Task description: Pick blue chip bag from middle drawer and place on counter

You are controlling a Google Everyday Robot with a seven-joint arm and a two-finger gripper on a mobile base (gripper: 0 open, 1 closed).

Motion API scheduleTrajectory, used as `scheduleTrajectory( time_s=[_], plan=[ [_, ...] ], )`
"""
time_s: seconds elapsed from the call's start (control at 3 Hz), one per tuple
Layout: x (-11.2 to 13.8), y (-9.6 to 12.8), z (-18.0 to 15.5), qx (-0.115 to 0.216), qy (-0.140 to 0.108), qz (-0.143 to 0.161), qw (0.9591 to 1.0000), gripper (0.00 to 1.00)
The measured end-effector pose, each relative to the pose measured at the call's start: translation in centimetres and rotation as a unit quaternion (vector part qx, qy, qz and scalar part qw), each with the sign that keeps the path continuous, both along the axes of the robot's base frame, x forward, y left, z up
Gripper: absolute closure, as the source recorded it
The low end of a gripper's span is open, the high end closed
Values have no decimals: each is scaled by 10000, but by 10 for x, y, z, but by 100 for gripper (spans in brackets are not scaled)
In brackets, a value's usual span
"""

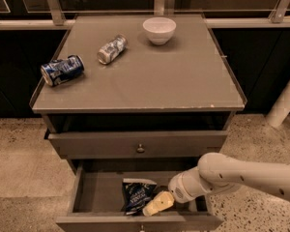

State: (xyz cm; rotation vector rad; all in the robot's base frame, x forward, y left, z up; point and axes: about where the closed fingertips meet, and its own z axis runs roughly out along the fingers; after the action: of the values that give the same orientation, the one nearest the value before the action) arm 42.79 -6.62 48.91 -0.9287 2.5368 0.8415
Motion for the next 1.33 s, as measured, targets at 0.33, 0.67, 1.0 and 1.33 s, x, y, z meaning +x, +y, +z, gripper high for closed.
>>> scheduleTrajectory(
  time_s=[0.33,0.67,1.0,1.33],
  plan=[
    [12,9,-18,38,-24,-48,10000,0],
    [21,16,-31,70,-54,-108,9999,0],
    [27,27,-44,65,-59,-123,9999,0],
    [30,36,-57,41,-21,-144,9999,0]
  ],
)
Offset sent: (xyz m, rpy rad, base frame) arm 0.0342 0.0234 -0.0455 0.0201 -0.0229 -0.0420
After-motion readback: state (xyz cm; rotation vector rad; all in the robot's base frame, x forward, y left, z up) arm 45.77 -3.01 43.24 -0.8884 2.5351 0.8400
